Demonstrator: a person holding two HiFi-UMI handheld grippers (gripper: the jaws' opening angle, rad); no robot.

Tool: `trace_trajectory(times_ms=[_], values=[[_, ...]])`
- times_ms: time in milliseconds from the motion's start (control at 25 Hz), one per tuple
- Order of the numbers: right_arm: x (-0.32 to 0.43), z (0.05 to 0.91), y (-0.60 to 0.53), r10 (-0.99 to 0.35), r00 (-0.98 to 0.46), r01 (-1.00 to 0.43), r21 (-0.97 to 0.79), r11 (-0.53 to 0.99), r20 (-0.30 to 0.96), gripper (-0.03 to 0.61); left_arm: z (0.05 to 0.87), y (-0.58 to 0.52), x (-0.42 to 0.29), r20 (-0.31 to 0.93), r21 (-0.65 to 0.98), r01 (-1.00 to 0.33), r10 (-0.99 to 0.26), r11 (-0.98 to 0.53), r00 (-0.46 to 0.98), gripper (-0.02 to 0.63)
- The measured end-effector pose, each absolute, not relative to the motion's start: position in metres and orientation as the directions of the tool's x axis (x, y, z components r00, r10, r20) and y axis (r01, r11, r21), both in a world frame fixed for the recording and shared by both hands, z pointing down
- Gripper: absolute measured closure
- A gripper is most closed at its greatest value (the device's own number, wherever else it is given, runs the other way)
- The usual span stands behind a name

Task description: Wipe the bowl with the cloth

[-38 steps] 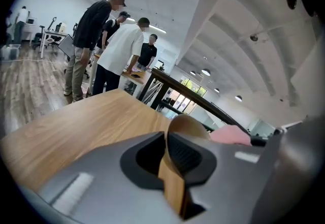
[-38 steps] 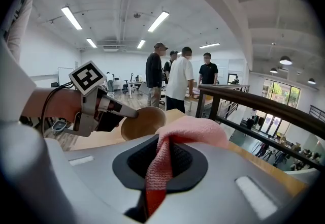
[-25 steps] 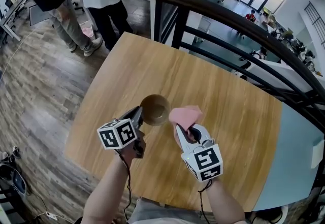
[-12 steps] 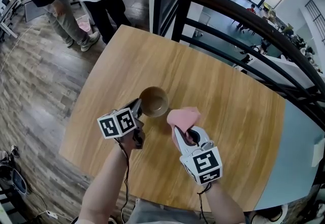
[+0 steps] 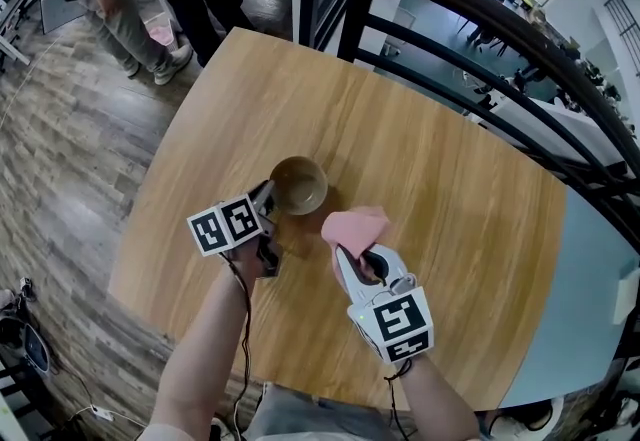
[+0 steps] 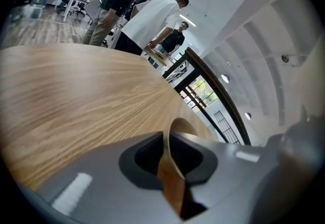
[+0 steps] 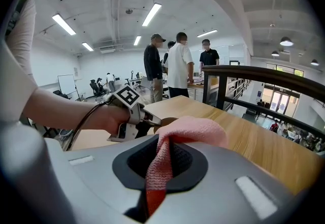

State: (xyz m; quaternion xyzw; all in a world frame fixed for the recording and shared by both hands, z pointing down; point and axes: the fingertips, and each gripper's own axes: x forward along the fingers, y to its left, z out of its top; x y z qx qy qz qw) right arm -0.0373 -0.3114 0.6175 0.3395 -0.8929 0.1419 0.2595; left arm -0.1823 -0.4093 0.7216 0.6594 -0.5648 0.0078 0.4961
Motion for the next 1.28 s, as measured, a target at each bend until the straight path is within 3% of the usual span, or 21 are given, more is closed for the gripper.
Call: trace_trajectory(times_ms=[280,440,680,1000,1280], values=[[-0.038,0.618,-0.305,-0.525,-0.637,-0.672,-0.073,0.737,0.564,0.561,0.725,-0.413,-0.181,0.5,0.732,-0.664,-0.781,0.151,0.373,0.569],[-0.034,0.614,-0.302,-0.533,-0.629,-0.677,-0.062,0.733,0.565,0.561,0.721,-0.408,-0.182,0.49,0.733,-0.666,-0.787,0.139,0.375,0.514],[-0.025,0.591,-0.3,-0.568,-0.621,-0.694,-0.041,0.719,0.54,0.561,0.69,-0.396,-0.189,0.472,0.717,-0.686,-0.812,0.127,0.344,0.515],[-0.018,0.526,-0.29,-0.619,-0.619,-0.687,0.05,0.725,0.484,0.561,0.611,-0.364,-0.183,0.417,0.625,-0.78,-0.836,-0.021,0.357,0.517],[-0.016,0.458,-0.28,-0.661,-0.637,-0.691,0.086,0.718,0.396,0.561,0.538,-0.335,-0.178,0.338,0.635,-0.771,-0.877,-0.057,0.343,0.56]])
